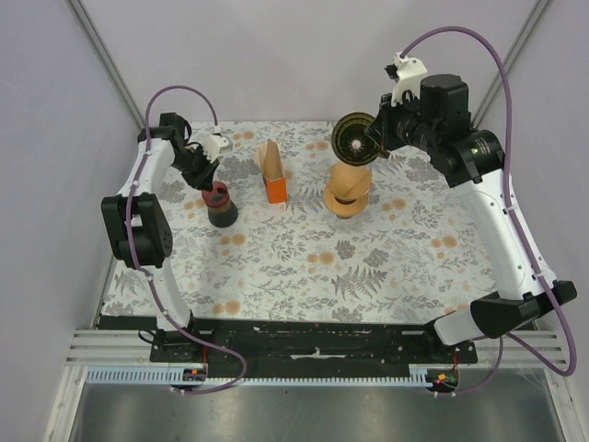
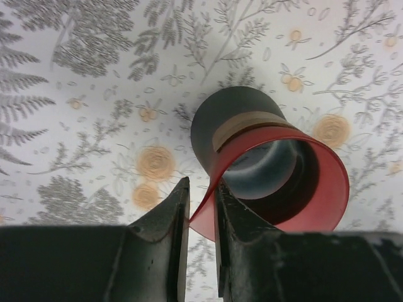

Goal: Place the coffee filter in the dripper
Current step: Move the coffee server to the center of the board.

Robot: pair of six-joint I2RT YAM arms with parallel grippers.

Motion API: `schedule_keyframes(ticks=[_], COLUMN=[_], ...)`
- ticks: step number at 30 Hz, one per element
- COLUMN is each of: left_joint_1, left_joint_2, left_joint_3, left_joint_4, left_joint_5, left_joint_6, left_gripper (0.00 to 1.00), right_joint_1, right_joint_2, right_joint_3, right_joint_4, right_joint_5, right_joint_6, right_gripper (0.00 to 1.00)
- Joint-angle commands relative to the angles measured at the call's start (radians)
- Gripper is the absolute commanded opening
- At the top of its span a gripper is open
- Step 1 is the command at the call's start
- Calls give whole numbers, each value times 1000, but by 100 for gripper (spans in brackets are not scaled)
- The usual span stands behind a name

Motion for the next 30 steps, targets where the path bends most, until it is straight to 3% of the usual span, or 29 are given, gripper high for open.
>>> schedule_keyframes(ticks=[1,4,10,15,17,23,30], left_joint_1=[-7,-45,-229,-332,-335,-343,-429], left_joint_2=[-119,-234,-492,-502,-495,-489,-500], left_joint_3=[-84,-192,-471,-506,-516,-558,-671], left_joint_4=[36,136,340,317,333,403,534], left_joint_5=[78,47,-63,-129,-64,22,153], left_joint_6=[-214,-436,-756,-981,-1082,-1110,-1144], left_gripper=[2,2,2,2,2,2,2], right_joint_1=[-4,-4,7,51,68,85,168], right_joint_2=[-35,-27,57,88,92,79,112], right_joint_3=[20,47,175,211,211,185,183], right_joint_4=[64,52,-45,-78,-80,-79,-62], right_joint_5=[-27,-59,-216,-230,-230,-227,-268], right_joint_6=[15,64,139,145,142,142,130], right_gripper=[0,0,0,0,0,0,0])
